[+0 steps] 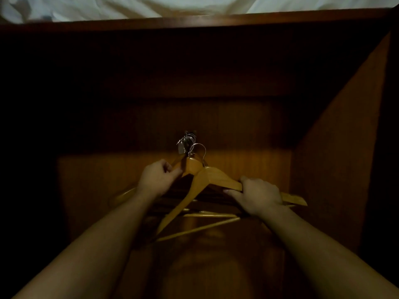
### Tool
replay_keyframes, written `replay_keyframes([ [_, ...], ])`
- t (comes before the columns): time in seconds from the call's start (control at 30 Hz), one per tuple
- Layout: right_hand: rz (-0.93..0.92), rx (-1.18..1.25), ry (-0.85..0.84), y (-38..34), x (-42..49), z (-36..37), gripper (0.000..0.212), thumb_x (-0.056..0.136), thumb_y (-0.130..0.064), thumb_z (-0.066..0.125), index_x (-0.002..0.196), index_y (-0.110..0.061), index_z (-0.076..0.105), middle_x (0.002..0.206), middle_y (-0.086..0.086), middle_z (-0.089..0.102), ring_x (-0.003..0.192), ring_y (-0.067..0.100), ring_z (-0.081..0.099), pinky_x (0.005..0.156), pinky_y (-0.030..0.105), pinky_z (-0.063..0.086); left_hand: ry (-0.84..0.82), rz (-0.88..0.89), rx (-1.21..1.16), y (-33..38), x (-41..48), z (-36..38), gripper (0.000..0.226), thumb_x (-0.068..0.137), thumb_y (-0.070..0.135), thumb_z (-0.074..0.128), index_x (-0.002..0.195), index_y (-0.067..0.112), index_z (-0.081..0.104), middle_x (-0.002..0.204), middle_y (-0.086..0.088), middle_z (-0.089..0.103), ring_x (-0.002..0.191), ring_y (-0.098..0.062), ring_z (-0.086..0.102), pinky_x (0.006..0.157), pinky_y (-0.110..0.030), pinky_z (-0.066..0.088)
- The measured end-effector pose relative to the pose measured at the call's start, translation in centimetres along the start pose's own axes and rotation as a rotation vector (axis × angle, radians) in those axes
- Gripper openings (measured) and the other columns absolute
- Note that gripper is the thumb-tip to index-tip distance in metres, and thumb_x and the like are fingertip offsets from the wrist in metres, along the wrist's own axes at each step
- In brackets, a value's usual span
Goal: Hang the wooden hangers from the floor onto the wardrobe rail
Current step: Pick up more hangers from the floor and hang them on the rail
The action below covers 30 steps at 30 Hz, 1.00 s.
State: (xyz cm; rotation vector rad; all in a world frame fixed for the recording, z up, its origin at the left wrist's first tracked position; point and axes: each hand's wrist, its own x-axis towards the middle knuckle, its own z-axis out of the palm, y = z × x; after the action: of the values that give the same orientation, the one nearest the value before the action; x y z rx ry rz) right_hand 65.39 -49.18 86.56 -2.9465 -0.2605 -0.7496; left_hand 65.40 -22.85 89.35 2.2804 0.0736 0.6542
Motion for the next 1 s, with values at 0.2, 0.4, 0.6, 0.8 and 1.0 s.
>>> replay_keyframes([
  [0.2, 0.057, 0.023, 0.009, -0.3, -0.3, -1.4, 0.056, 0.090, -0.078, 0.033, 0.097, -0.027, 0.054, 0.078, -0.007, 0.055, 0.072, 0.012, 0.055, 0.060, 0.029, 0.045, 0.138, 0.185, 0.157, 0.1, -0.9, -1.0, 0.037, 0.090, 0.055, 0.060, 0.111, 0.024, 0.058, 0.107, 0.002, 0.056, 0.097, -0.017, 0.057, 0.083, -0.040, 0.054],
  [0.4, 0.091, 0.110, 0.041, -2.6, 0.7, -1.9, 0.070, 0.085, -0.084, 0.030, 0.100, -0.024, 0.061, 0.082, -0.003, 0.063, 0.075, 0.018, 0.064, 0.072, 0.039, 0.059, 0.018, 0.391, 0.431, -1.0, -2.1, -1.9, 0.050, 0.087, 0.064, 0.059, 0.120, 0.028, 0.050, 0.112, 0.010, 0.050, 0.102, -0.010, 0.052, 0.081, -0.031, 0.051],
  [0.6, 0.060, 0.124, 0.019, -5.5, 0.9, -1.9, 0.070, 0.087, -0.082, 0.032, 0.104, -0.021, 0.062, 0.091, 0.000, 0.064, 0.085, 0.023, 0.064, 0.074, 0.036, 0.055, 0.041, 0.367, 0.564, -3.2, -2.1, -3.0, 0.034, 0.094, 0.058, 0.050, 0.115, 0.032, 0.052, 0.103, 0.011, 0.057, 0.091, -0.009, 0.056, 0.080, -0.034, 0.055],
  [0.8, 0.071, 0.125, -0.011, -6.3, 0.8, -0.8, 0.069, 0.087, -0.082, 0.031, 0.102, -0.021, 0.060, 0.089, 0.000, 0.065, 0.083, 0.021, 0.065, 0.076, 0.039, 0.058, 0.004, 0.348, 0.593, -4.5, -2.0, -3.2, 0.032, 0.094, 0.059, 0.047, 0.114, 0.035, 0.054, 0.101, 0.012, 0.056, 0.090, -0.008, 0.055, 0.080, -0.033, 0.053],
  [1.0, 0.045, 0.041, 0.008, -6.1, 0.3, -0.4, 0.067, 0.088, -0.081, 0.033, 0.100, -0.021, 0.060, 0.084, -0.001, 0.061, 0.078, 0.019, 0.061, 0.067, 0.033, 0.052, -0.019, 0.351, 0.586, -5.3, -2.4, -2.1, 0.031, 0.093, 0.057, 0.053, 0.111, 0.033, 0.057, 0.099, 0.013, 0.053, 0.088, -0.007, 0.053, 0.074, -0.029, 0.046],
])
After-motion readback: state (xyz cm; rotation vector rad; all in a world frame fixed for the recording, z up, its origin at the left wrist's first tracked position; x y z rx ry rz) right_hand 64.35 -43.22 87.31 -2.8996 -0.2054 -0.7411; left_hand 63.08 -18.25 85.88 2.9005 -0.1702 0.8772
